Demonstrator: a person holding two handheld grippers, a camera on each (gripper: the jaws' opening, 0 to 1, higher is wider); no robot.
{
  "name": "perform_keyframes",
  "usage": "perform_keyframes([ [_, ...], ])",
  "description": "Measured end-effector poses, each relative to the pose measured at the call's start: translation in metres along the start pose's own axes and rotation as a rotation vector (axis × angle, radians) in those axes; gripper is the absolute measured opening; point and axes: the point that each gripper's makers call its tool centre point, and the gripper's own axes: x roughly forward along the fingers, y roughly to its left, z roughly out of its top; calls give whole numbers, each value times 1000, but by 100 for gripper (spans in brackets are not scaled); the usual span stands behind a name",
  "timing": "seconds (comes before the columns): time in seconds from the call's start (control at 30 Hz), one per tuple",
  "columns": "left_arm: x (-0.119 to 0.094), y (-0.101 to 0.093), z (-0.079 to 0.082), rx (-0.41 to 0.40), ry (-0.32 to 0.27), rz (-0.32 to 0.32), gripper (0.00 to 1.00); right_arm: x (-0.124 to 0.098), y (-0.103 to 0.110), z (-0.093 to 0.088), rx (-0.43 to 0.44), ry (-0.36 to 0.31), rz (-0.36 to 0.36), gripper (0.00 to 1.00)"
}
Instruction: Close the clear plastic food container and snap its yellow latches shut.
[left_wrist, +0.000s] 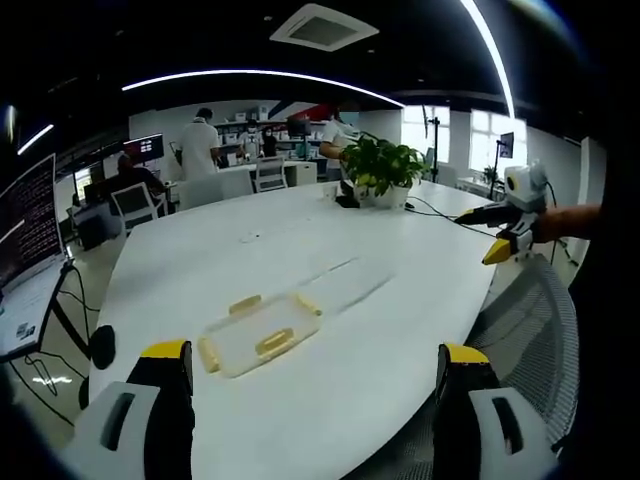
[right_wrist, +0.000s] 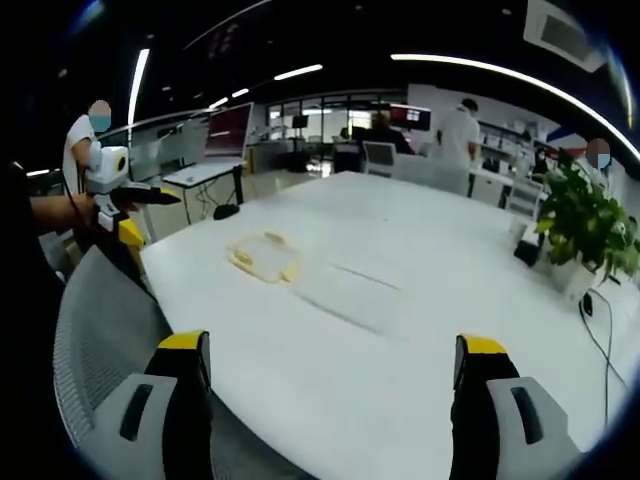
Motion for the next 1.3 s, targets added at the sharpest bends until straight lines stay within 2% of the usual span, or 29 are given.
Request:
perform_keyframes([
  [1.3, -2, 2, -3, -5, 5, -10, 99, 3, 4, -1, -21, 24, 11, 99],
])
